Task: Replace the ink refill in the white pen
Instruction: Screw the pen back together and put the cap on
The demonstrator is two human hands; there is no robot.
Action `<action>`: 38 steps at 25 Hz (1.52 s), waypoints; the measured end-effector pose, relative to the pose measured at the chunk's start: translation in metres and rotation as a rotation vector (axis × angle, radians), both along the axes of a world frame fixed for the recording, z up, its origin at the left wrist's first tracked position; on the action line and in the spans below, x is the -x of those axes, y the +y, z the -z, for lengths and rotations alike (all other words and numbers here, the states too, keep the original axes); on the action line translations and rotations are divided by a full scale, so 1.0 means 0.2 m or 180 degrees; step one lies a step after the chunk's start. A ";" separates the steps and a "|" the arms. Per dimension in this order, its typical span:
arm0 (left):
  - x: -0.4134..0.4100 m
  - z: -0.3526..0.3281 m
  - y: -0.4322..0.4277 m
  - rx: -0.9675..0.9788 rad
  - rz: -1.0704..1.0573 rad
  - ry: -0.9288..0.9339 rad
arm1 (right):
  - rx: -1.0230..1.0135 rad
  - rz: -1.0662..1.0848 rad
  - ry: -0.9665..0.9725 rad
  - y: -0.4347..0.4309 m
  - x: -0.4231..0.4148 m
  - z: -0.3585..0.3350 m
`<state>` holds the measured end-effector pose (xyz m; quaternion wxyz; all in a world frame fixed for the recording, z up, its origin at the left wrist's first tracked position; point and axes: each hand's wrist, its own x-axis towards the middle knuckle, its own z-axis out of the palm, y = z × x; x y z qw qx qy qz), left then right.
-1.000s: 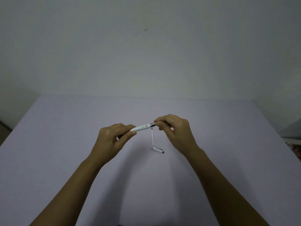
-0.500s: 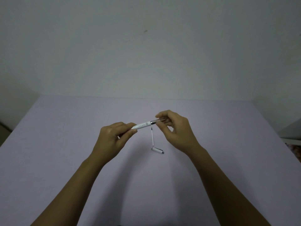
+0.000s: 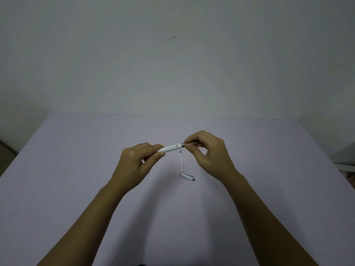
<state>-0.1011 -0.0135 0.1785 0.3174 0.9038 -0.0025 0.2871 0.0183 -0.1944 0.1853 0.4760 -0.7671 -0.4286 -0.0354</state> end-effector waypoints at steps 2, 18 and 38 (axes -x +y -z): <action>0.01 0.00 0.00 0.0019 0.0041 -0.0003 | 0.0013 0.0017 -0.0102 0.00 -0.01 -0.02; 0.01 -0.01 -0.02 0.0112 0.0021 -0.0011 | 0.0421 0.0038 -0.0142 -0.01 -0.01 0.00; 0.02 -0.01 -0.02 -0.0027 0.0020 -0.0032 | 0.0707 0.0182 -0.0624 -0.04 0.00 -0.07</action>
